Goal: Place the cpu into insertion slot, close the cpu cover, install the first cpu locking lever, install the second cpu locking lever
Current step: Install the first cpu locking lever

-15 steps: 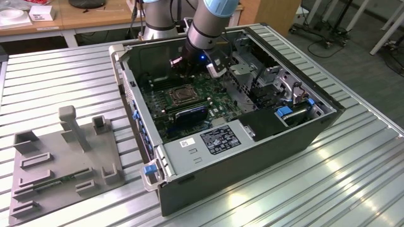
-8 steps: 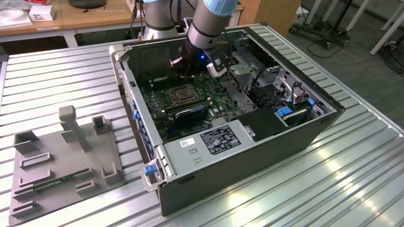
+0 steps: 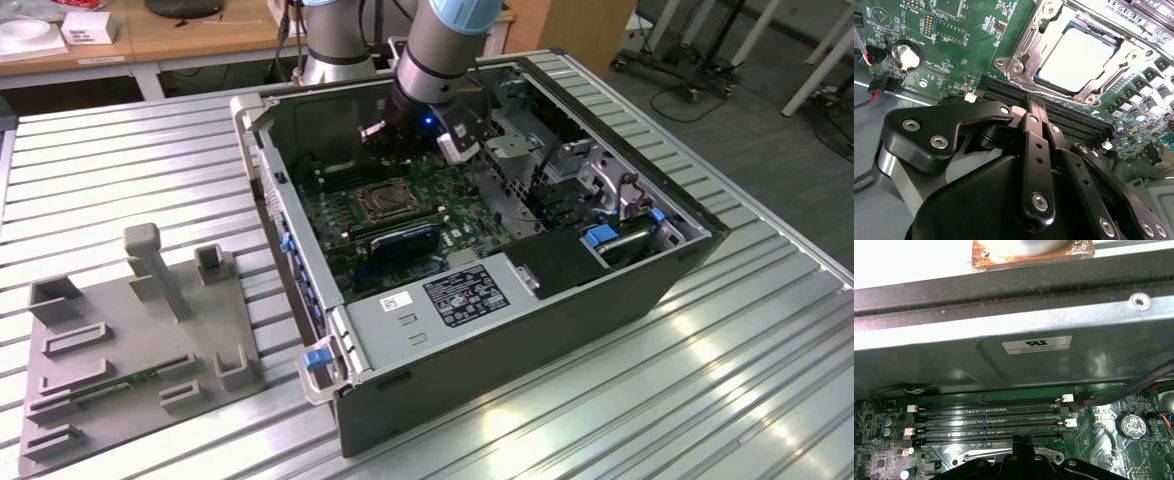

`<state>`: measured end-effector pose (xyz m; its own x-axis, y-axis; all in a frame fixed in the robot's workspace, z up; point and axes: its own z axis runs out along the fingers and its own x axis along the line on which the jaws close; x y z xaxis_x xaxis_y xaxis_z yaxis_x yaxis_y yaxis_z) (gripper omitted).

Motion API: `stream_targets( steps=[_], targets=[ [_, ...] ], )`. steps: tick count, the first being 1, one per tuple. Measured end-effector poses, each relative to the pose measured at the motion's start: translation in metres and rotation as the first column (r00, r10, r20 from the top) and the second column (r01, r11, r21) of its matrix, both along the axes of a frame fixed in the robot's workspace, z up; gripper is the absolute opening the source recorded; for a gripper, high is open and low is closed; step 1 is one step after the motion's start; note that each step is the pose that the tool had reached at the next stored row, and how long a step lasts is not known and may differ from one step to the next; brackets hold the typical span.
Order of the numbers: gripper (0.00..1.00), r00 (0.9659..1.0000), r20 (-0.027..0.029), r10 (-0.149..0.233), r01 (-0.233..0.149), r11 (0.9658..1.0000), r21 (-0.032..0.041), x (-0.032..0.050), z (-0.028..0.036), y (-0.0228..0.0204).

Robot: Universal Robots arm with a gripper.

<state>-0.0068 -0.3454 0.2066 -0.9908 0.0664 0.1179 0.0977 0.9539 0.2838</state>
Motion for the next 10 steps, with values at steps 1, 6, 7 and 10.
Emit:
stream_targets(
  steps=[1,6,7,10],
  targets=[
    [0.11,1.0000,0.0001,0.000,0.000,1.0000,-0.0004,0.0000,0.0000,0.0000],
    [0.11,1.0000,0.0001,0.000,0.000,1.0000,-0.0007,0.0000,0.0054,0.0000],
    [0.11,1.0000,0.0000,0.000,0.000,1.0000,-0.0009,0.0000,0.0066,0.0000],
    [0.11,1.0000,0.0002,0.000,0.000,1.0000,-0.0014,0.0000,0.0074,0.0000]
  ],
)
